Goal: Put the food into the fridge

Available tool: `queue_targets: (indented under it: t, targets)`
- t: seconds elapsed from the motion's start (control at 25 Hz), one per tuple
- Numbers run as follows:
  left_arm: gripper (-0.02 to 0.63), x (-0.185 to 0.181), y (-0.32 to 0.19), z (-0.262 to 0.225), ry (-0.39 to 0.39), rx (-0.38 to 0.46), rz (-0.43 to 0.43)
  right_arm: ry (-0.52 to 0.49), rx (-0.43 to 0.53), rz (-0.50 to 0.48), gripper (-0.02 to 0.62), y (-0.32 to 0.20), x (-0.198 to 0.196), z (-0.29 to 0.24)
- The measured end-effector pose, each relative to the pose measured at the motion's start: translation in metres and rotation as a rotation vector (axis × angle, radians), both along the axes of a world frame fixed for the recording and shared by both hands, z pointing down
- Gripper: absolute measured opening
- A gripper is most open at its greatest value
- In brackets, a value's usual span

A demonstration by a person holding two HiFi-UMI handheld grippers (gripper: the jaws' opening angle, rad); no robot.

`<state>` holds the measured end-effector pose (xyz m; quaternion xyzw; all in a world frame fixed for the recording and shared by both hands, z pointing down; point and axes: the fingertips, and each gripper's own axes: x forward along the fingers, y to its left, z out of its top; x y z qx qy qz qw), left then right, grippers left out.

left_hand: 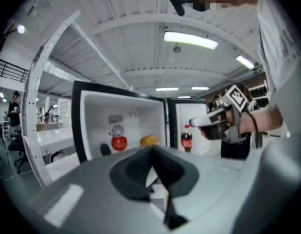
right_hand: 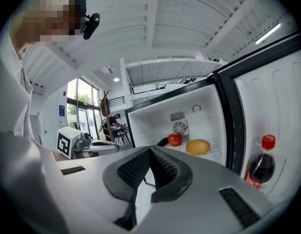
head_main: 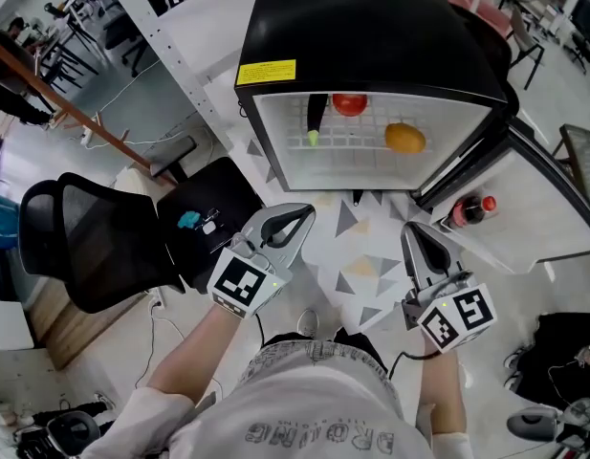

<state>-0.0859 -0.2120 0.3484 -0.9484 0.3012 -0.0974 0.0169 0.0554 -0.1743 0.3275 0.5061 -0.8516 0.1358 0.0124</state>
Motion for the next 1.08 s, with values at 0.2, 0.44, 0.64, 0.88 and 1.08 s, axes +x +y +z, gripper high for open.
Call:
queue_targets:
  t: [0.2, 0.44, 0.64, 0.88, 1.08]
  targets:
    - [0.008, 0.0, 0.005, 0.0, 0.001, -0.003, -0.004, 0.006, 0.001, -0.005, 0.002, 0.004, -0.001, 0.0]
    - [0.008, -0.002, 0.013, 0.001, 0.012, -0.013, -0.015, 0.011, -0.003, -0.011, 0.002, 0.011, -0.003, 0.0]
    - [0.008, -0.005, 0.015, -0.004, 0.02, -0.009, -0.021, 0.008, -0.002, -0.02, 0.002, 0.014, -0.005, 0.001]
    - [0.008, 0.001, 0.017, -0.01, 0.023, 0.002, -0.017, 0.01, 0.002, -0.03, 0.002, 0.016, -0.007, -0.003]
    - [0.008, 0.005, 0.018, -0.012, 0.018, 0.007, -0.016, 0.007, 0.008, -0.035, 0.0, 0.016, -0.006, -0.006]
